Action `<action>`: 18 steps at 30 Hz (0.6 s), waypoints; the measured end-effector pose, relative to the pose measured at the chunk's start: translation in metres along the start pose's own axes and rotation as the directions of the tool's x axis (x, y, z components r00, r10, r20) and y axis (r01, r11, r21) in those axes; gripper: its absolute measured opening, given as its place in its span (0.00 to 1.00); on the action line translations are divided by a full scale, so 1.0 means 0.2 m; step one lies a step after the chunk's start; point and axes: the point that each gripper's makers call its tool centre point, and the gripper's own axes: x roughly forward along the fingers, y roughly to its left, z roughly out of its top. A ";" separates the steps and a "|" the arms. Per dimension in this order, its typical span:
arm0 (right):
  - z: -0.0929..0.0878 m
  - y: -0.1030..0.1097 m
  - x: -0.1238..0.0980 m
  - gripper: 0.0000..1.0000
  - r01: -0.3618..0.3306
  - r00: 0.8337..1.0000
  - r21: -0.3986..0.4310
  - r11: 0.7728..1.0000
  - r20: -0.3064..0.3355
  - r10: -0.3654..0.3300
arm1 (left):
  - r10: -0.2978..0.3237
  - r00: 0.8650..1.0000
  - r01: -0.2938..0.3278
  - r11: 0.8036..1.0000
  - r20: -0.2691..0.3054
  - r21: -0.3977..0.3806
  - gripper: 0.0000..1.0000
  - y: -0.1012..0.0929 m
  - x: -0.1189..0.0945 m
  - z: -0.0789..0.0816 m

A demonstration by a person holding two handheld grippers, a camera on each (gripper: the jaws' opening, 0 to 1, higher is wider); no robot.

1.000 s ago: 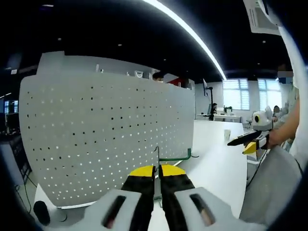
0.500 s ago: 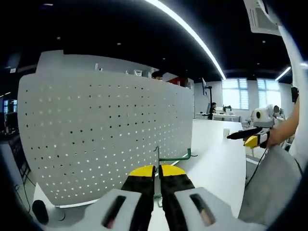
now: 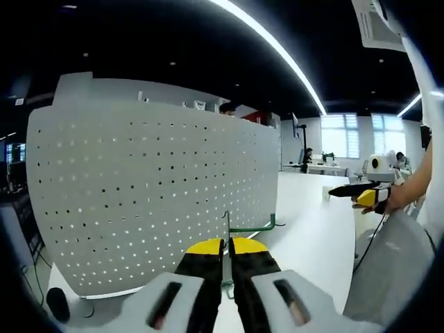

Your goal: Insert the hook assembly into the mounting plate slot until the hook locks in place.

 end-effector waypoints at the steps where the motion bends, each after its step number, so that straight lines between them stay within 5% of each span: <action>1: 0.00 0.01 0.00 0.61 -0.011 1.000 0.014 1.000 -0.005 0.011 | 0.000 1.000 0.000 1.000 0.001 -0.003 0.03 0.00 0.00 0.00; 18: 0.04 0.11 0.11 0.56 -0.099 0.995 -0.021 0.995 -0.033 0.099 | 0.000 1.000 0.000 1.000 0.021 -0.010 0.03 -0.05 0.03 0.03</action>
